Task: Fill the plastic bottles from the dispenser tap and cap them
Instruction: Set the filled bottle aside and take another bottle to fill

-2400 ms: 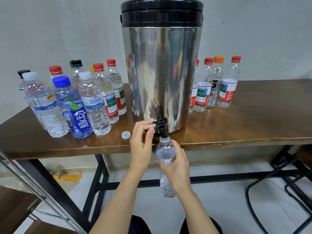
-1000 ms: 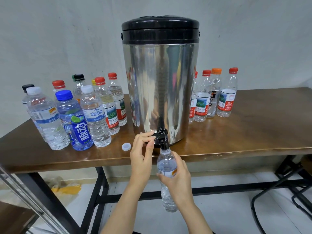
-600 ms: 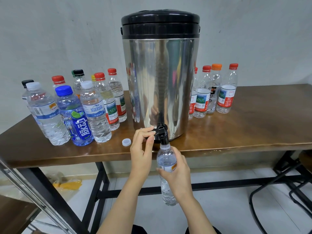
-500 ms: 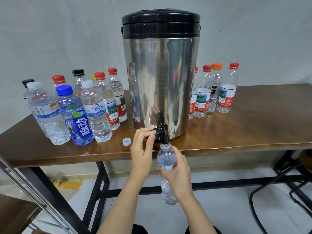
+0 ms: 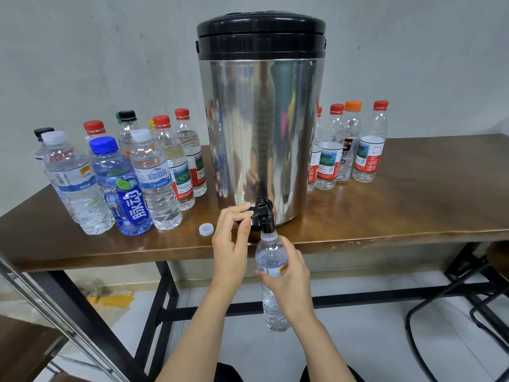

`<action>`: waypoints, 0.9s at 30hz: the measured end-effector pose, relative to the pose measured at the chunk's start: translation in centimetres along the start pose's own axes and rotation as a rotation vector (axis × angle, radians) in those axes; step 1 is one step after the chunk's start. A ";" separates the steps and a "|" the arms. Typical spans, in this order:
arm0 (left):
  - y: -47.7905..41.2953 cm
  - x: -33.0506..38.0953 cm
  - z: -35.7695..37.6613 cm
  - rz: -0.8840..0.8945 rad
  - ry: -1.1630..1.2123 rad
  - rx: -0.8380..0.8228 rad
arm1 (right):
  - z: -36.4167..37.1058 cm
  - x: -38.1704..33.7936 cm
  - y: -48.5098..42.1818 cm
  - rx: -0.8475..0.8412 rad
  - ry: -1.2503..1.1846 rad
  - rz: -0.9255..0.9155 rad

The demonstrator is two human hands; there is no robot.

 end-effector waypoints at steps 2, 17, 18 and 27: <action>0.0 0.0 0.0 -0.001 -0.001 -0.003 | 0.0 0.0 0.0 -0.001 0.002 0.003; 0.0 0.0 -0.1 0.010 0.001 -0.001 | -0.1 -0.2 0.0 0.000 0.015 0.002; 0.0 -0.1 -0.1 0.009 0.001 0.000 | -0.1 -0.2 0.0 -0.002 0.014 0.005; 0.0 -0.1 -0.1 0.009 -0.002 0.001 | -0.1 -0.4 0.0 -0.005 0.016 0.004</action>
Point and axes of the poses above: each hand's wrist, its own y-axis away from the middle knuckle, its own z-axis out of the palm, x = y × z, the point moved 10 cm from there along -y, towards the middle knuckle, and after that the axes turned 2 degrees about -z, right-handed, at the moved point
